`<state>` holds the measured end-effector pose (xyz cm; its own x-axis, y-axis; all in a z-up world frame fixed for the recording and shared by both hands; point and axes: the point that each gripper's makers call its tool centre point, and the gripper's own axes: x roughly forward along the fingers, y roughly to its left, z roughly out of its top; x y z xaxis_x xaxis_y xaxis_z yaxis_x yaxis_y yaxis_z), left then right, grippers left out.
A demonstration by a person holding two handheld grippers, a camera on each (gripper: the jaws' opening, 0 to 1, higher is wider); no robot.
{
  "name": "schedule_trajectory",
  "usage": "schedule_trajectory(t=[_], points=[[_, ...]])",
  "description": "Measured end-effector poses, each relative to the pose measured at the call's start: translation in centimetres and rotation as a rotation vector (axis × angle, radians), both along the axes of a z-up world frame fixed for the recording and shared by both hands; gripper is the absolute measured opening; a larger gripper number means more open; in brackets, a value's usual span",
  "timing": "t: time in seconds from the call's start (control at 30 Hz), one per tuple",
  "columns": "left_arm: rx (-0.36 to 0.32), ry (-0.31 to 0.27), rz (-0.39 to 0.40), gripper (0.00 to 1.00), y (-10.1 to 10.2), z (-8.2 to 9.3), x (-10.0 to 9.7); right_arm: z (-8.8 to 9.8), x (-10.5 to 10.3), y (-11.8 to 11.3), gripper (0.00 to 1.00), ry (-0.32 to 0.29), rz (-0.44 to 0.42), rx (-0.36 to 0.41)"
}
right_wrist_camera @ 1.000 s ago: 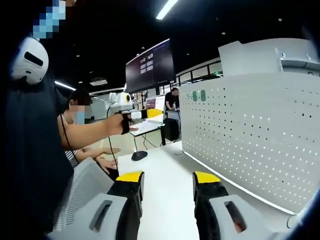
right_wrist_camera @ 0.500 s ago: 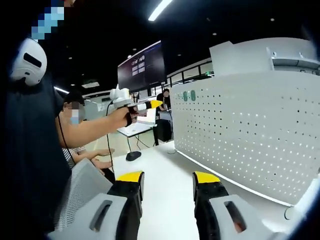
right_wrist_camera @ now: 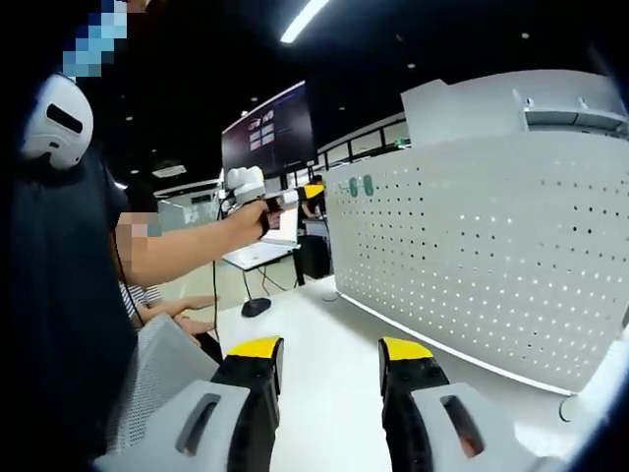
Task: Insert the hook assembly into the mounting plate slot until the hook locks in place.
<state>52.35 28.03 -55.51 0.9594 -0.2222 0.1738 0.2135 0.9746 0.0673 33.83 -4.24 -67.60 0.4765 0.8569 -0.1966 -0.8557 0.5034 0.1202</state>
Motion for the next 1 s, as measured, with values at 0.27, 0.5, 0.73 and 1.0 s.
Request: schedule_trajectory(t=[0.27,0.5,0.73,1.0], points=[[0.011,-0.017,0.059,0.02,1.3,0.2,2.3,-0.3,0.3,-0.1,0.37,0.011,-0.008,-0.001],[0.035,-0.021,0.097,0.02,2.4,-0.1,3.8,-0.5,0.5,0.1,0.37,0.021,-0.006,-0.004],[0.039,-0.025,0.103,0.02,2.7,-0.3,4.4,-0.7,0.8,0.2,0.37,0.029,-0.004,-0.007],[0.05,-0.024,0.108,0.02,2.8,-0.4,4.9,-0.8,0.9,0.2,0.37,0.032,-0.007,-0.008]])
